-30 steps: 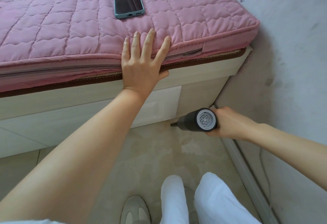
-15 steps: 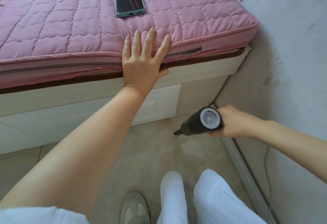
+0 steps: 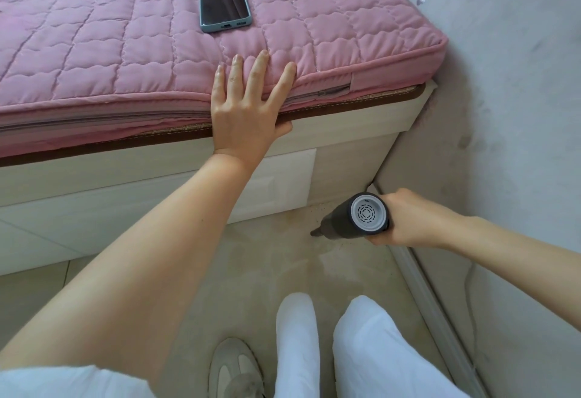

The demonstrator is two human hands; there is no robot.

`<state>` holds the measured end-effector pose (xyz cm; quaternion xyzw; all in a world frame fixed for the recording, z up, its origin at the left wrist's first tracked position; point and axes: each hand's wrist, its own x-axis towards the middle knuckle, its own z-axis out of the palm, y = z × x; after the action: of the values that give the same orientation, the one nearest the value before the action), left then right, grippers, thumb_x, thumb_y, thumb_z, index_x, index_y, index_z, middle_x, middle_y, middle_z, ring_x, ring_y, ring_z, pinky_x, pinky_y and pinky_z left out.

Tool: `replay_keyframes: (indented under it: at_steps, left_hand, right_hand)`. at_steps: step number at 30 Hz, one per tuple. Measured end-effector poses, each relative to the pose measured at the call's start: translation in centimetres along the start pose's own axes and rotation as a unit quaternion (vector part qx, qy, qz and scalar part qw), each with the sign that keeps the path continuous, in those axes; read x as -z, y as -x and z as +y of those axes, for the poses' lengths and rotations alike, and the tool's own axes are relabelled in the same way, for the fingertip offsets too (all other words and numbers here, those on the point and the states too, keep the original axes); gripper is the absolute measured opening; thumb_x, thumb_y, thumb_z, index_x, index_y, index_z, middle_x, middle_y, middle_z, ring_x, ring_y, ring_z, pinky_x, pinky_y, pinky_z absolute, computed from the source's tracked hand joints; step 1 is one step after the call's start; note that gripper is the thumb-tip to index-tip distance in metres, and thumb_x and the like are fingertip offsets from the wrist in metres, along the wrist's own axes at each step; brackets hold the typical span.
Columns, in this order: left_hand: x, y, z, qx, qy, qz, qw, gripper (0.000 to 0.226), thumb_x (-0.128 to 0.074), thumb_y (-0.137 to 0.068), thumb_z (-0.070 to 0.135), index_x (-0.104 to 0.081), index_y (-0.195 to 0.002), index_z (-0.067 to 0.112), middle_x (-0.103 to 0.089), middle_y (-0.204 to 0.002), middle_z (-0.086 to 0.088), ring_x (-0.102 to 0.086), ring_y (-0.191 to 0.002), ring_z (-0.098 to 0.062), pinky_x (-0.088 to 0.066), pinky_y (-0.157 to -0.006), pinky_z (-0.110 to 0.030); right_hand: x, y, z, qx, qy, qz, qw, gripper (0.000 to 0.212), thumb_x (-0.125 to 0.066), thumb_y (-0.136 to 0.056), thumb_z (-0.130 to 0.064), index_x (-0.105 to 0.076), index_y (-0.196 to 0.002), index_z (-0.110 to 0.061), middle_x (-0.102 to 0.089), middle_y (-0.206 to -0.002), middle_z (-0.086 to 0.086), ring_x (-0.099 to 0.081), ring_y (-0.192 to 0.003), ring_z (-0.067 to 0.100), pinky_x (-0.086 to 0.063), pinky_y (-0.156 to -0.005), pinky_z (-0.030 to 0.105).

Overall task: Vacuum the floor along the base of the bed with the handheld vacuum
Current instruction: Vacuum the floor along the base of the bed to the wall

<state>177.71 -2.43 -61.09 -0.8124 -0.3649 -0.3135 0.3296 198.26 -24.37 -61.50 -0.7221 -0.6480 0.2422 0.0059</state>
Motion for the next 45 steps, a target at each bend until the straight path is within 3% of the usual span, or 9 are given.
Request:
replay_keyframes:
  at_steps: [7, 11, 18, 23, 28, 34, 40, 44, 45]
  left_hand:
    - [0.3, -0.1, 0.0, 0.001, 0.007, -0.006, 1.000, 0.094, -0.081, -0.066, 0.058, -0.044, -0.148, 0.030, -0.054, -0.143, -0.016, -0.054, -0.127, -0.046, -0.042, -0.107, -0.062]
    - [0.4, -0.1, -0.1, -0.001, 0.006, -0.005, 1.000, 0.094, -0.081, -0.066, 0.057, -0.043, -0.148, 0.030, -0.054, -0.143, -0.016, -0.054, -0.127, -0.046, -0.042, -0.107, -0.062]
    - [0.5, -0.1, 0.0, 0.003, 0.012, -0.011, 1.000, 0.094, -0.082, -0.066, 0.057, -0.046, -0.148, 0.030, -0.054, -0.144, -0.016, -0.053, -0.128, -0.046, -0.041, -0.108, -0.062]
    - [0.5, 0.0, 0.0, 0.003, 0.010, -0.010, 1.000, 0.094, -0.083, -0.065, 0.057, -0.046, -0.148, 0.029, -0.054, -0.143, -0.016, -0.053, -0.128, -0.047, -0.041, -0.108, -0.062]
    - [0.3, 0.0, -0.1, 0.001, 0.011, -0.006, 1.000, 0.095, -0.082, -0.066, 0.057, -0.044, -0.148, 0.029, -0.054, -0.144, -0.016, -0.053, -0.128, -0.046, -0.041, -0.108, -0.062]
    - [0.1, 0.1, -0.1, -0.001, 0.003, 0.001, 1.000, 0.098, -0.081, -0.063, 0.059, -0.043, -0.148, 0.030, -0.054, -0.144, -0.015, -0.053, -0.128, -0.045, -0.041, -0.107, -0.062]
    - [0.2, 0.1, 0.0, 0.001, -0.004, 0.002, 1.000, 0.094, -0.078, -0.066, 0.060, -0.043, -0.148, 0.030, -0.054, -0.144, -0.015, -0.054, -0.128, -0.044, -0.041, -0.107, -0.061]
    - [0.5, 0.0, 0.1, 0.005, -0.004, -0.007, 1.000, 0.094, -0.077, -0.068, 0.060, -0.042, -0.149, 0.030, -0.053, -0.145, -0.014, -0.052, -0.130, -0.045, -0.039, -0.109, -0.062]
    - [0.6, 0.0, 0.1, 0.009, -0.001, -0.012, 1.000, 0.093, -0.077, -0.069, 0.059, -0.041, -0.150, 0.030, -0.052, -0.146, -0.015, -0.050, -0.131, -0.045, -0.037, -0.110, -0.062]
  right_hand:
    - [0.0, 0.9, -0.8, -0.001, -0.010, -0.005, 1.000, 0.020, -0.063, -0.061, -0.036, -0.045, -0.065, -0.029, -0.052, -0.054, -0.006, -0.050, -0.056, 0.013, -0.047, -0.054, 0.034]
    - [0.2, 1.6, -0.8, 0.006, 0.000, -0.014, 1.000, 0.023, -0.063, -0.064, -0.032, -0.042, -0.062, -0.023, -0.046, -0.051, -0.005, -0.041, -0.049, 0.009, -0.036, -0.047, 0.023]
    - [-0.3, 2.1, -0.5, -0.015, -0.014, 0.014, 1.000, 0.023, -0.063, -0.069, -0.032, -0.044, -0.065, -0.019, -0.055, -0.060, 0.002, -0.050, -0.062, 0.016, -0.042, -0.056, 0.030]
    - [-1.2, 1.2, 0.2, -0.031, -0.033, 0.048, 0.998, 0.020, -0.062, -0.068, -0.036, -0.043, -0.066, -0.031, -0.055, -0.060, -0.004, -0.053, -0.063, 0.013, -0.042, -0.055, 0.026]
    - [-1.7, 0.2, 0.3, -0.066, -0.053, 0.078, 0.993, 0.020, -0.062, -0.071, -0.033, -0.047, -0.068, -0.020, -0.058, -0.062, 0.002, -0.057, -0.068, 0.022, -0.046, -0.058, 0.034]
    - [-2.9, -1.0, 0.6, -0.082, -0.109, 0.104, 0.985, 0.025, -0.064, -0.071, -0.035, -0.042, -0.062, -0.030, -0.051, -0.058, -0.005, -0.047, -0.061, 0.014, -0.039, -0.050, 0.022]
    - [-3.3, -1.4, 0.5, -0.077, -0.115, 0.120, 0.983, 0.027, -0.066, -0.072, -0.034, -0.041, -0.062, -0.034, -0.050, -0.059, -0.009, -0.049, -0.063, 0.014, -0.037, -0.054, 0.022]
    - [-4.0, -1.5, 0.5, -0.071, -0.134, 0.124, 0.981, 0.015, -0.066, -0.072, -0.037, -0.053, -0.079, -0.033, -0.061, -0.074, -0.007, -0.059, -0.079, 0.017, -0.046, -0.066, 0.026]
    - [-4.4, -1.5, 0.5, -0.078, -0.137, 0.123, 0.980, 0.022, -0.065, -0.070, -0.040, -0.057, -0.088, -0.030, -0.065, -0.080, -0.006, -0.060, -0.083, 0.016, -0.049, -0.069, 0.028]
